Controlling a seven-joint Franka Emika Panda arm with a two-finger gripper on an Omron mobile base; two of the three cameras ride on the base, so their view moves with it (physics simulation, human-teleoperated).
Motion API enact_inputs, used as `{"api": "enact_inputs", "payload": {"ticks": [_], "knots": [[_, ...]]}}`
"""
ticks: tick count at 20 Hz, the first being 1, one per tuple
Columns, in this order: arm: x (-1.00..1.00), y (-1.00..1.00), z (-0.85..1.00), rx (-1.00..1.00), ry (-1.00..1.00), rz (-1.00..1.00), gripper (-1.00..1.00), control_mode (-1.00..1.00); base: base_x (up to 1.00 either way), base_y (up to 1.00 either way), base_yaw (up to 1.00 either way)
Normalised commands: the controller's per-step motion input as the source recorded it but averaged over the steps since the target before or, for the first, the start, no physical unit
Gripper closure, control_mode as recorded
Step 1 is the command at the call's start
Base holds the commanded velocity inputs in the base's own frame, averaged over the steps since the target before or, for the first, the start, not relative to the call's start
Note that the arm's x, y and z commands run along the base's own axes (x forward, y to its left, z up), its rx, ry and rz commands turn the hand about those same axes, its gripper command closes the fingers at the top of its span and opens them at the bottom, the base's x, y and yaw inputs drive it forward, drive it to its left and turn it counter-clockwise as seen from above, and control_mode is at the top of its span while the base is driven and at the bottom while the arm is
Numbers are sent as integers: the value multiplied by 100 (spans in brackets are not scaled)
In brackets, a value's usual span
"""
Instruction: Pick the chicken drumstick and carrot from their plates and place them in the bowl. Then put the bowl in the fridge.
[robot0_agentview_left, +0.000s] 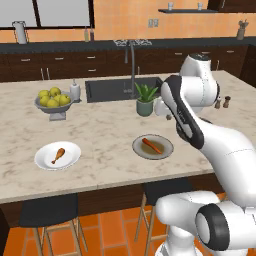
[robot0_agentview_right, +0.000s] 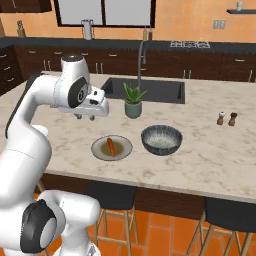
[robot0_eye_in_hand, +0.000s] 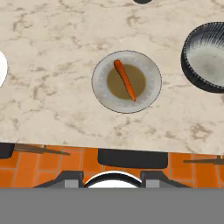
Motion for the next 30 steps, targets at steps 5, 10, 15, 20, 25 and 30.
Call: {"api": "enact_inputs", "payload": {"ticks": [5,10,15,20,25,30], "knots": [[47,-7,-33,-1,0,0,-100,-100,0,0,0],[99,-10,-66,-3,1,1,-100,-100,0,0,0],[99,0,-95,0,4,8,-100,-100,0,0,0],[88,0,-100,-4,8,17,-100,-100,0,0,0],[36,0,-80,-13,2,12,-100,-100,0,0,0],[25,0,-52,0,0,2,-100,-100,0,0,0]]}}
